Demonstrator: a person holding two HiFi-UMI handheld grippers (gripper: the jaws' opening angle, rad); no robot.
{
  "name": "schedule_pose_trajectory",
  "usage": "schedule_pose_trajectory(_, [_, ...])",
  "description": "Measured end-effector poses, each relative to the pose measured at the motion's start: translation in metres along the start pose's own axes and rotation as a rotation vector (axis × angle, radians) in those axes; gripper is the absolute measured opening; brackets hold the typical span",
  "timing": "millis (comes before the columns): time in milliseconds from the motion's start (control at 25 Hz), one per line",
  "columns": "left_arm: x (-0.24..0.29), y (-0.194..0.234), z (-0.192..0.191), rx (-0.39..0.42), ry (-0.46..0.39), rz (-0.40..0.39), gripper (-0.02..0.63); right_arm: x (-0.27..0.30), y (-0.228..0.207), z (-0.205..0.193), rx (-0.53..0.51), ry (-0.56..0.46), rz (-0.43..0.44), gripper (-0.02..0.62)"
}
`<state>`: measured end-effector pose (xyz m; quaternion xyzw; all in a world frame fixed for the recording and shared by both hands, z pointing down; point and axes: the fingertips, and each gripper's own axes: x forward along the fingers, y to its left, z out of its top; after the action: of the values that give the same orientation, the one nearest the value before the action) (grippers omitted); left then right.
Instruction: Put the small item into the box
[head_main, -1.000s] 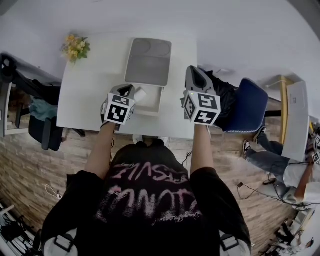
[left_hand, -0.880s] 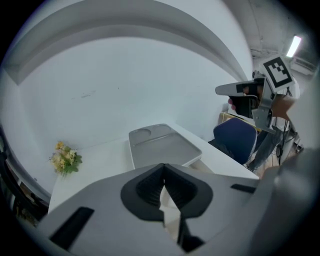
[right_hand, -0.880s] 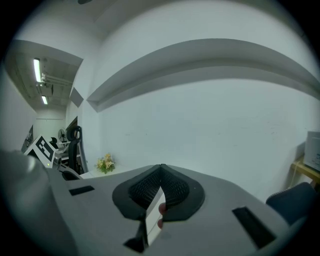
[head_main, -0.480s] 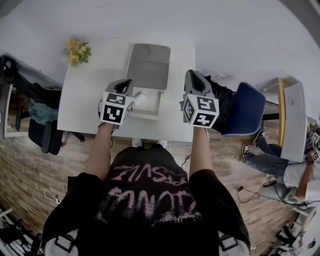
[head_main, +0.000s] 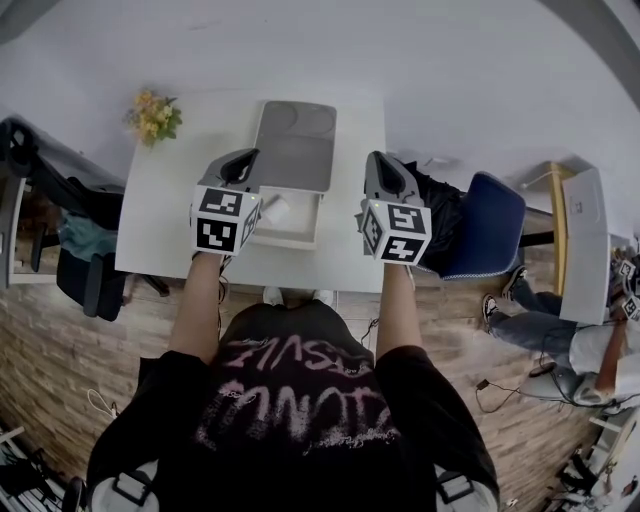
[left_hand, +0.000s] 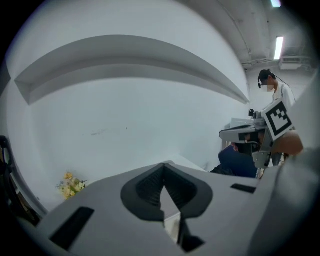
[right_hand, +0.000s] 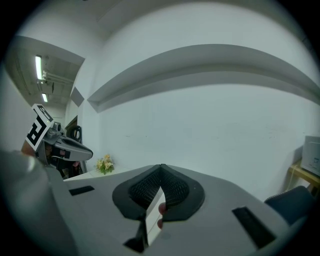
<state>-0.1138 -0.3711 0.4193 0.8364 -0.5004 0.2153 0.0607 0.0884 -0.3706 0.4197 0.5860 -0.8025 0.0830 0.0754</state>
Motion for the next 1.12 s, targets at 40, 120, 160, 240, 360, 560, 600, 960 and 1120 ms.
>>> schedule_pose_trajectory(40, [-0.002, 0.001, 0.004, 0.0, -0.013, 0.002, 0.003, 0.0, 0.0, 0.001, 0.002, -0.003, 0.0, 0.011])
schedule_pose_trajectory(120, [-0.007, 0.003, 0.013, -0.004, -0.037, 0.005, 0.003, -0.001, -0.001, 0.004, 0.01, -0.009, -0.001, 0.011])
schedule_pose_trajectory(160, [-0.009, 0.005, 0.017, -0.004, -0.047, 0.008, 0.003, -0.002, -0.001, 0.005, 0.015, -0.014, -0.002, 0.011])
schedule_pose_trajectory(240, [-0.013, 0.008, 0.025, -0.003, -0.066, 0.017, 0.003, -0.002, -0.002, 0.011, 0.02, -0.027, -0.004, 0.011])
schedule_pose_trajectory(360, [-0.019, 0.013, 0.037, -0.008, -0.098, 0.03, 0.003, -0.002, -0.003, 0.018, 0.015, -0.043, -0.003, 0.011])
schedule_pose_trajectory(560, [-0.028, 0.019, 0.05, -0.019, -0.141, 0.041, 0.003, -0.003, -0.006, 0.023, 0.02, -0.054, -0.008, 0.011])
schedule_pose_trajectory(600, [-0.029, 0.019, 0.052, -0.017, -0.147, 0.042, 0.002, -0.003, -0.006, 0.026, 0.024, -0.062, -0.009, 0.011])
schedule_pose_trajectory(960, [-0.034, 0.025, 0.07, -0.04, -0.208, 0.057, 0.003, 0.001, -0.008, 0.036, 0.001, -0.081, -0.01, 0.011])
schedule_pose_trajectory(1120, [-0.035, 0.027, 0.074, -0.037, -0.216, 0.065, 0.003, 0.002, -0.01, 0.04, -0.007, -0.083, -0.007, 0.011])
